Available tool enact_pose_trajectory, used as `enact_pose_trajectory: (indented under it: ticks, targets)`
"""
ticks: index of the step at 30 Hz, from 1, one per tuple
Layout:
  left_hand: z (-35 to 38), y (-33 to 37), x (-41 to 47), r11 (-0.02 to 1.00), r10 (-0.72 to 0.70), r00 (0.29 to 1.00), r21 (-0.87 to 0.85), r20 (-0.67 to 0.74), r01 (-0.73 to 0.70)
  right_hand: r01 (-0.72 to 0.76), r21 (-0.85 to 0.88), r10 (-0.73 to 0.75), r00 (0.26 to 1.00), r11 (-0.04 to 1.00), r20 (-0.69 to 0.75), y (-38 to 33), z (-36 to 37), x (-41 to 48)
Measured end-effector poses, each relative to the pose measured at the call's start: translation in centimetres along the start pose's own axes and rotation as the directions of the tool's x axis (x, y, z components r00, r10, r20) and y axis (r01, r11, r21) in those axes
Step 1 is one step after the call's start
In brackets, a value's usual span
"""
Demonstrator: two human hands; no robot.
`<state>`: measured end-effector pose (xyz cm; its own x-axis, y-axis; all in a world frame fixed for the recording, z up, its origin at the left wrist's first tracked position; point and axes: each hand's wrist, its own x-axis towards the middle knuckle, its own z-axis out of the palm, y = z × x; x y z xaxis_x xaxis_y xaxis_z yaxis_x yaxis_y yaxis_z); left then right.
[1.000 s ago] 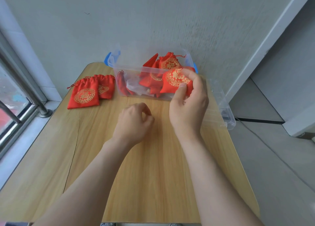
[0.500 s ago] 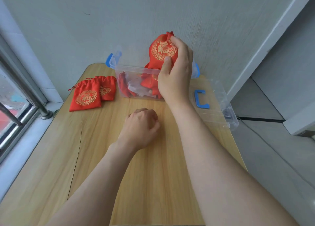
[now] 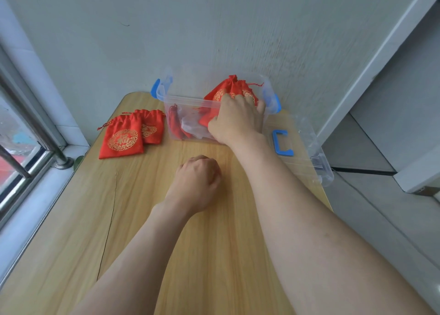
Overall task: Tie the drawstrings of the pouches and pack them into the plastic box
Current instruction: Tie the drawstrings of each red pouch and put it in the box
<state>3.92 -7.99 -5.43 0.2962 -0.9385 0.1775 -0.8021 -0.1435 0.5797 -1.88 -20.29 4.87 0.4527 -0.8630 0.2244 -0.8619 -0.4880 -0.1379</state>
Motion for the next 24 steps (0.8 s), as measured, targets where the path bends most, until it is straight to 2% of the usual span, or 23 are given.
enact_pose_trajectory:
  ticks: [3, 8, 10, 13, 15, 18, 21, 24]
  targets:
    - [-0.3, -0.5, -0.1, 1.000, -0.001, 1.000, 0.016, -0.019, 0.002, -0.003, -0.014, 0.004, 0.997, 1.000, 0.071, -0.2, -0.8, -0.1]
    - [-1.6, -1.8, -0.5, 0.993, -0.071, 0.994, 0.091, -0.087, 0.079, -0.038, 0.005, 0.038, 0.995, 0.999, 0.092, -0.8, -0.9, -0.3]
    - [-2.2, -2.4, -0.7, 0.983, -0.125, 0.978, 0.109, -0.169, 0.145, 0.012, 0.016, -0.011, 0.998, 1.000, -0.061, -1.3, -0.2, -1.1]
    - [-3.6, -3.3, -0.9, 0.949, -0.263, 0.897, 0.070, -0.356, 0.307, 0.184, 0.168, -0.100, 0.904, 0.969, -0.415, -2.6, 1.1, -3.6]
    - [-4.8, -4.3, -1.1, 0.912, -0.376, 0.826, -0.012, -0.421, 0.409, 0.281, 0.262, -0.135, 0.876, 0.923, -0.464, -3.5, 2.3, -5.3]
    - [-5.9, -6.2, -1.6, 0.857, -0.503, 0.801, -0.070, -0.324, 0.510, 0.251, 0.310, -0.153, 0.939, 0.917, -0.309, -4.3, 4.6, -6.8]
    - [-6.2, -7.6, -2.2, 0.834, -0.535, 0.822, 0.034, -0.195, 0.551, 0.160, 0.341, -0.117, 0.983, 0.926, -0.144, -4.9, 6.2, -7.9]
    - [-6.2, -7.4, -2.1, 0.825, -0.524, 0.830, 0.127, -0.192, 0.551, 0.074, 0.367, -0.071, 0.997, 0.927, -0.023, -5.1, 6.9, -8.5]
